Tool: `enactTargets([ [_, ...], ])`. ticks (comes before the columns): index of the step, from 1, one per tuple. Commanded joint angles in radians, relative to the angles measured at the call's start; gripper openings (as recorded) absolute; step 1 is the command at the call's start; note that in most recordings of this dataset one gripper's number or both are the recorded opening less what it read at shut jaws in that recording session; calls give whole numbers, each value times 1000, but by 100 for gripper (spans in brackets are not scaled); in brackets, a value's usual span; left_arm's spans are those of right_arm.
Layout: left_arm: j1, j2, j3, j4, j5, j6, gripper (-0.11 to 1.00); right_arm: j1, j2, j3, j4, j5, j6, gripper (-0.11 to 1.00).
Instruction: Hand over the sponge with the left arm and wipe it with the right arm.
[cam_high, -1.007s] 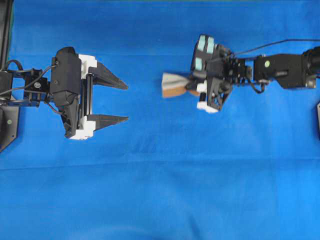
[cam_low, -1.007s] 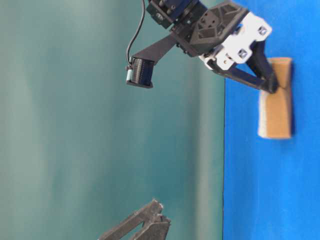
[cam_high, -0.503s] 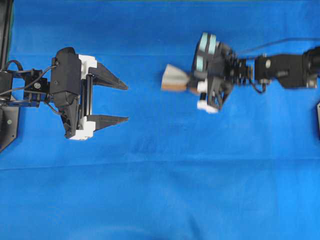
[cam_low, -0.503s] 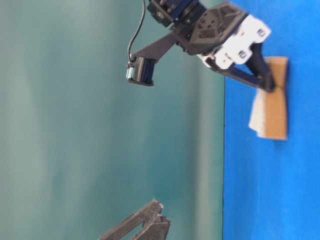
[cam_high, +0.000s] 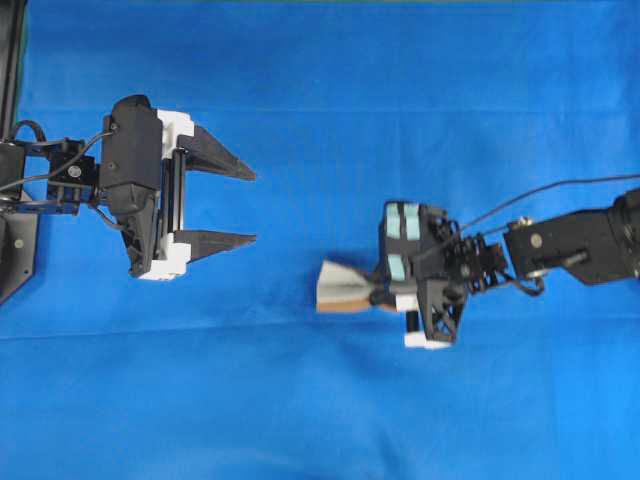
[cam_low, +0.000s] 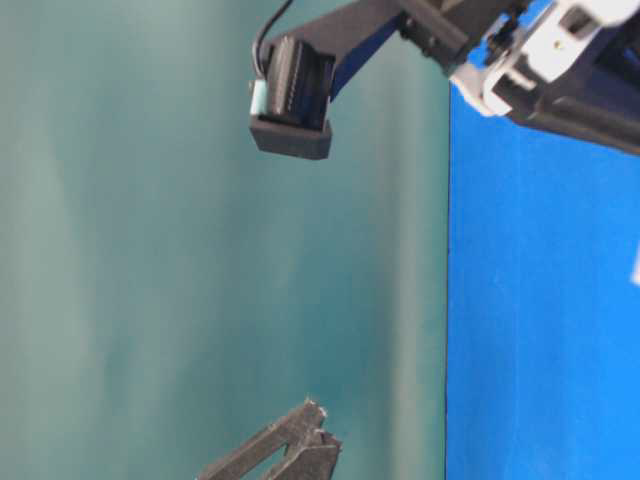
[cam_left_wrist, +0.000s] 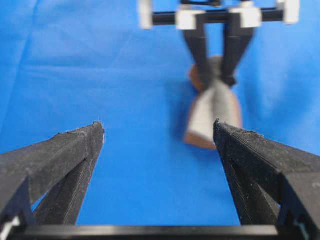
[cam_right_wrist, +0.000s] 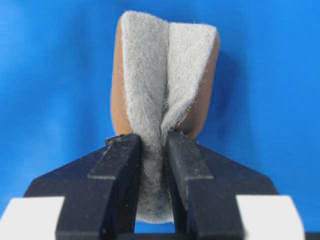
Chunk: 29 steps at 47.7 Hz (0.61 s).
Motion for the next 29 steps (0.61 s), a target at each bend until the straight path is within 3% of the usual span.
enactTargets([
  [1,-3,-12,-11,0,-12,0,88,3,-18,-20,2,9,3,23],
  [12,-8,-14,-9,-2,-12,-2,88,-109,-20,-20,-11,32,-15,23],
  [21,-15,-12,-8,-2,-12,-2,88,-258,-20,-23,-78,23,-15,23],
  [29,-20,-12,-8,-2,-12,-2,88,-325,-20,-21,-109,18,-15,23],
])
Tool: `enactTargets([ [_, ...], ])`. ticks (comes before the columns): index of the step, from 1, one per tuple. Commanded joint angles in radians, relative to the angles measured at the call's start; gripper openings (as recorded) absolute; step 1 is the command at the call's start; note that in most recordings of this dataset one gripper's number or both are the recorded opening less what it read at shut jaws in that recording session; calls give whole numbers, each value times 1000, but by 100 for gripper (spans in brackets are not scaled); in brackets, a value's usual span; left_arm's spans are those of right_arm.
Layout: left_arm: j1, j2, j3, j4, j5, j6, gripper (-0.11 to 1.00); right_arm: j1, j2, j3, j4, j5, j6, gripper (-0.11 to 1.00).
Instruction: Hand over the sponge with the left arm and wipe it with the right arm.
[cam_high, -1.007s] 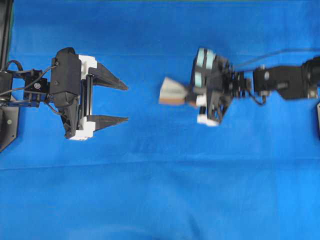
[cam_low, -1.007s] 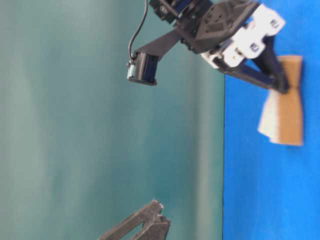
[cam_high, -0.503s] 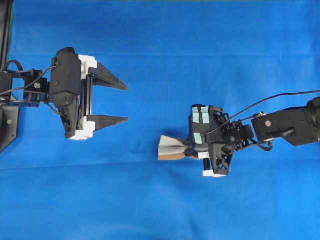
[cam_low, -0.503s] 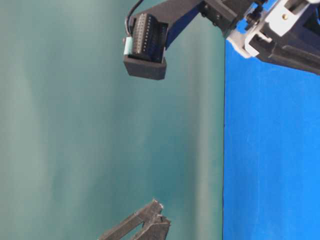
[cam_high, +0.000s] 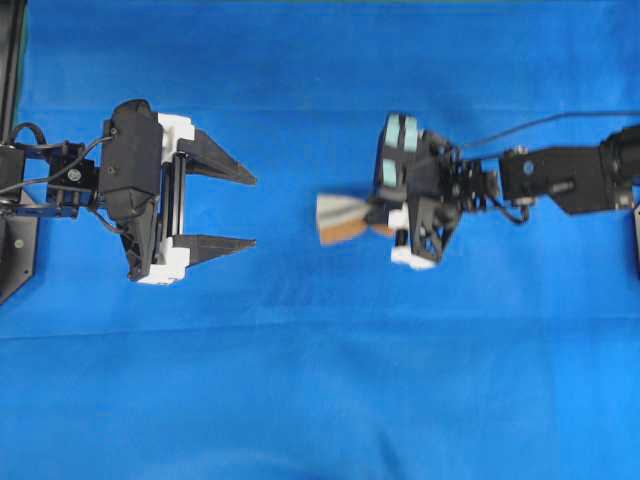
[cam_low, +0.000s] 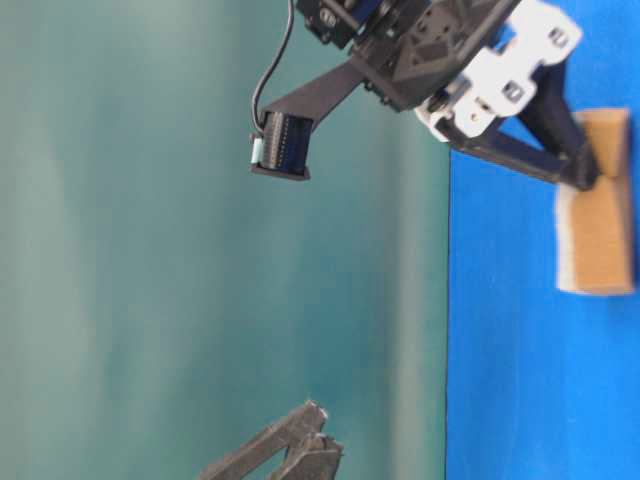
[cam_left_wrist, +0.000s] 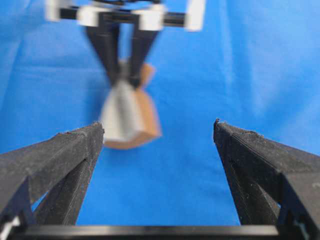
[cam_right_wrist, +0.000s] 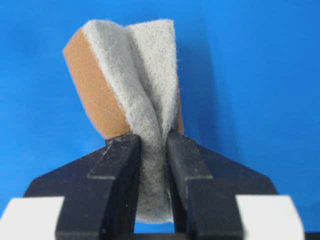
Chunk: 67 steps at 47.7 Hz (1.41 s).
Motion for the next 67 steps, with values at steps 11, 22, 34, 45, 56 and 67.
enactTargets([
  [11,-6,-11,-9,-2,-12,0,88,-2,-17,-12,-31,-20,-2,23],
  [22,-6,-11,-9,-2,-12,0,88,12,-17,-12,-29,-32,17,23],
  [34,-6,-11,-9,-2,-12,-2,88,18,-18,-11,-28,-29,18,23],
  [45,-6,-11,-8,-2,-12,-2,88,26,-18,-17,-28,-26,9,63],
  [56,-6,-11,-8,-2,-12,-2,88,29,-29,-37,-28,3,15,74],
  [67,-6,-11,-8,-2,-11,0,88,46,-106,-55,-28,78,8,74],
])
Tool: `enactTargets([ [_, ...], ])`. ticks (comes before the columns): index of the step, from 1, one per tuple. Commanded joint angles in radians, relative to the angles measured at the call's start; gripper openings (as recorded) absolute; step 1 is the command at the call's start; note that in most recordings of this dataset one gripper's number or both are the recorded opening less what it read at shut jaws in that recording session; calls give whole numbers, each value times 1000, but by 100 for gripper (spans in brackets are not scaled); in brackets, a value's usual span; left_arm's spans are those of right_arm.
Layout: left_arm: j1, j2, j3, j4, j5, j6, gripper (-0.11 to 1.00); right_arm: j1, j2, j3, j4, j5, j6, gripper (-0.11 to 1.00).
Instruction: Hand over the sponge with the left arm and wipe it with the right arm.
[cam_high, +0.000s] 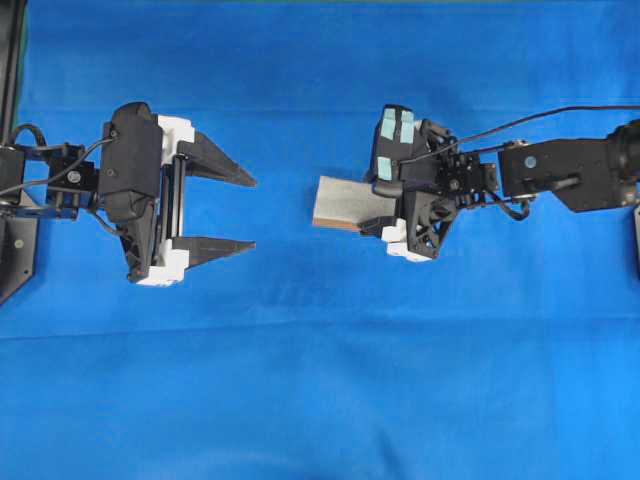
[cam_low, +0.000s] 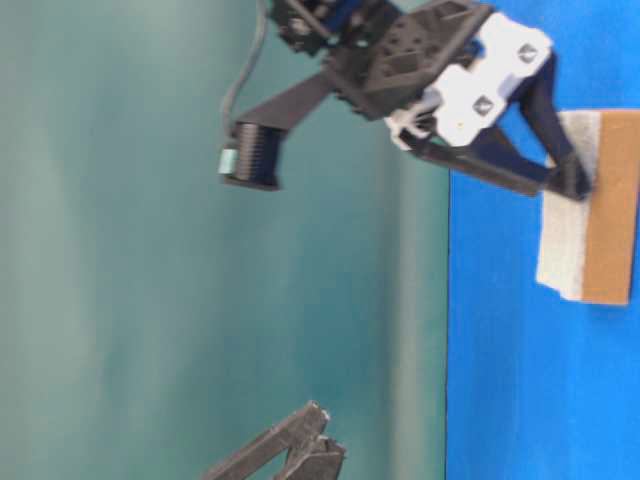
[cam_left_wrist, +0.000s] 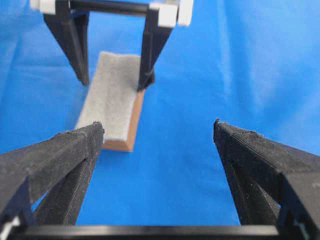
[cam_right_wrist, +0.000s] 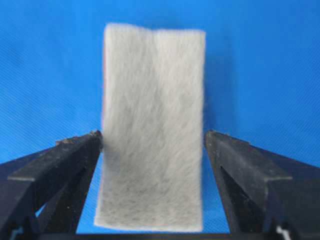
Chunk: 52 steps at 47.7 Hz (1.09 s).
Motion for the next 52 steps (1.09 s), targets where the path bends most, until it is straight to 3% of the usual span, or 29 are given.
enactTargets([
  [1,-3,-11,-9,-2,-11,0,88,11,-72,-26,-2,29,-3,74],
  [17,-3,-11,-9,-2,-11,2,88,57,-284,-20,-3,133,-5,74],
  [40,-5,-23,-6,-2,-5,2,88,66,-319,-5,-2,127,9,74],
  [52,-5,-184,46,-2,26,2,88,69,-495,61,0,153,9,74],
])
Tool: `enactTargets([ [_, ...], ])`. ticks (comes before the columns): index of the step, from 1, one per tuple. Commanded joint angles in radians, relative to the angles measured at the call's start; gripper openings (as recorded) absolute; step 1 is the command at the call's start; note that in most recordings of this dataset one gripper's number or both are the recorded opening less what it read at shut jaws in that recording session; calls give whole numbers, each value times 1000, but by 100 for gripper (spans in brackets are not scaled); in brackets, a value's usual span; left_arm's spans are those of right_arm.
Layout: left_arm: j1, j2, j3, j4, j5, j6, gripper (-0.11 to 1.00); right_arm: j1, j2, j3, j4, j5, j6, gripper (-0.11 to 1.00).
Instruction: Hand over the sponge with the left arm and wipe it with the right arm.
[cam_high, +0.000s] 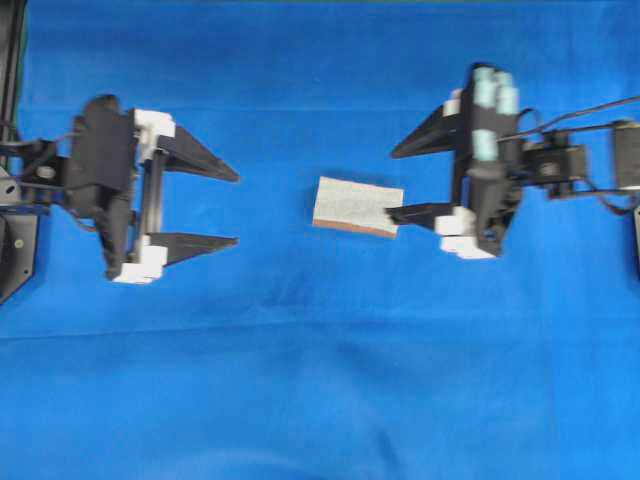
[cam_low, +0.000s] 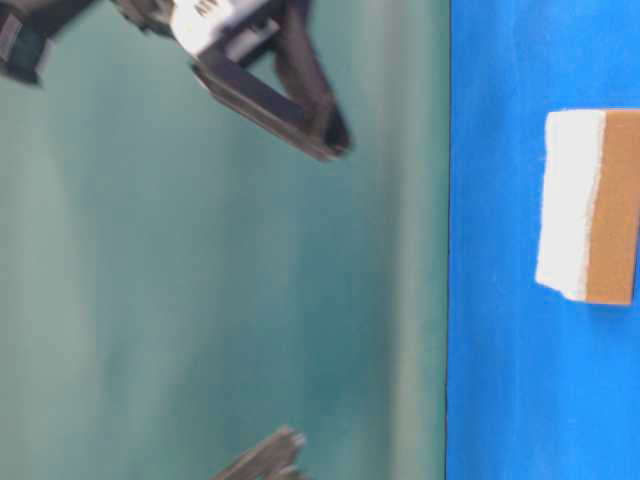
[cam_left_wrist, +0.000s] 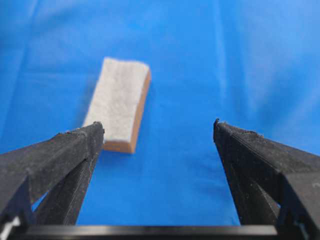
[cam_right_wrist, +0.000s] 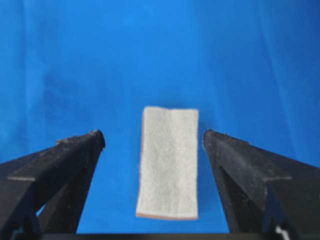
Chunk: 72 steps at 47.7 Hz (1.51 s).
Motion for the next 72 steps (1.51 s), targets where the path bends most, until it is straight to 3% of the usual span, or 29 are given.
enactTargets([
  [1,-3,-77,12,-2,-2,0,88,2,-84,17,2,-3,2,74],
  [19,-3,-434,123,-2,152,9,88,2,-479,235,-2,21,2,74],
  [37,-2,-778,311,0,229,11,88,-2,-834,489,3,21,5,74],
  [55,-2,-816,379,-2,210,-17,88,-57,-867,589,21,-83,8,73],
  [72,3,-821,385,-2,210,-26,88,-77,-859,591,25,-98,8,73],
])
